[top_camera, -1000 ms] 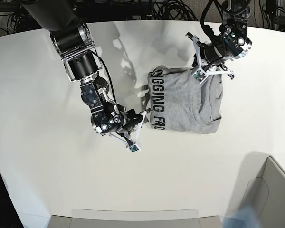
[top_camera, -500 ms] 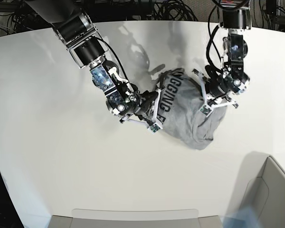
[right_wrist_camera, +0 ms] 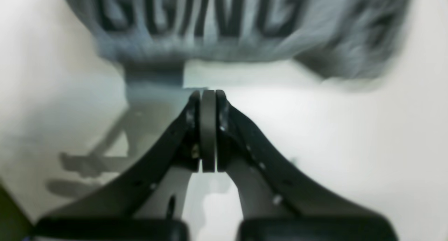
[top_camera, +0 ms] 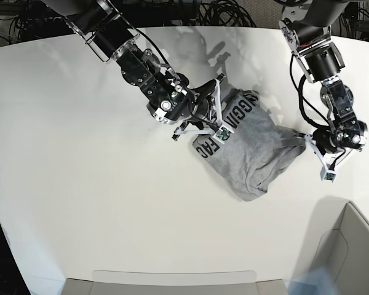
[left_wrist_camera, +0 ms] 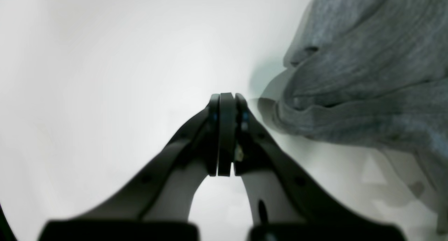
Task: Fold the T-shirt properly
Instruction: 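Tuck and square the bundle edges with both grippers, then move the right gripper away and press the bundle with the left gripper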
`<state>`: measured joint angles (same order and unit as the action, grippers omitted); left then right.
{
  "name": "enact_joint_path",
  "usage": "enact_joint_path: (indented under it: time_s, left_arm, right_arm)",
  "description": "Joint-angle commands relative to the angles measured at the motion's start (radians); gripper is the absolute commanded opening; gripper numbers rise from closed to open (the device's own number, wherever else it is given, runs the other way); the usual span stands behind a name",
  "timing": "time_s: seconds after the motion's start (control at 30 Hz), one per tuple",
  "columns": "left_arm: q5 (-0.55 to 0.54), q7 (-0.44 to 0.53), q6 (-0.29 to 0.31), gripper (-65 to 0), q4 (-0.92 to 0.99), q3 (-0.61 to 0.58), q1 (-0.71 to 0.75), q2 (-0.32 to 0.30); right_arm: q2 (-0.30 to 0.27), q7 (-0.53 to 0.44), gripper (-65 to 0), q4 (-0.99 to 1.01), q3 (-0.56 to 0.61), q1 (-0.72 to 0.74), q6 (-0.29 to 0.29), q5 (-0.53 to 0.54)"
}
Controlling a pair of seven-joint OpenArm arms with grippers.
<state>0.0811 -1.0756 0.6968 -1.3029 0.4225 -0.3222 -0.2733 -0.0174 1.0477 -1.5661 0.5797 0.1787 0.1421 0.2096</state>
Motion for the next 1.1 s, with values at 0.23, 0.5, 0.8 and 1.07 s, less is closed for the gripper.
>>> enact_joint_path:
  time_s: [0.23,0.5,0.8,1.07]
  left_arm:
    - [-0.001,-0.174,0.001,-65.0,-0.43,-0.08,0.016,0.205]
    - [-0.001,-0.226,0.001,-65.0,-0.674,-0.422,0.254,0.257]
    - [-0.004,-0.222,0.001,-65.0,-0.734,-0.693,0.409,0.257]
    - [0.007,-0.18,0.001,-65.0,-0.642,-0.813,0.404,0.254]
  right_arm:
    - [-0.008,-0.019,-65.0,-0.224,-0.435,-0.08,-0.048,0.001]
    - [-0.059,-0.025,-65.0,-0.144,-0.508,-0.055,-0.055,0.001]
    - [-0.068,-0.02,-65.0,-0.119,-0.557,-0.063,-0.055,0.001]
    - [-0.106,-0.019,-65.0,-0.187,-0.559,-0.147,-0.055,0.001]
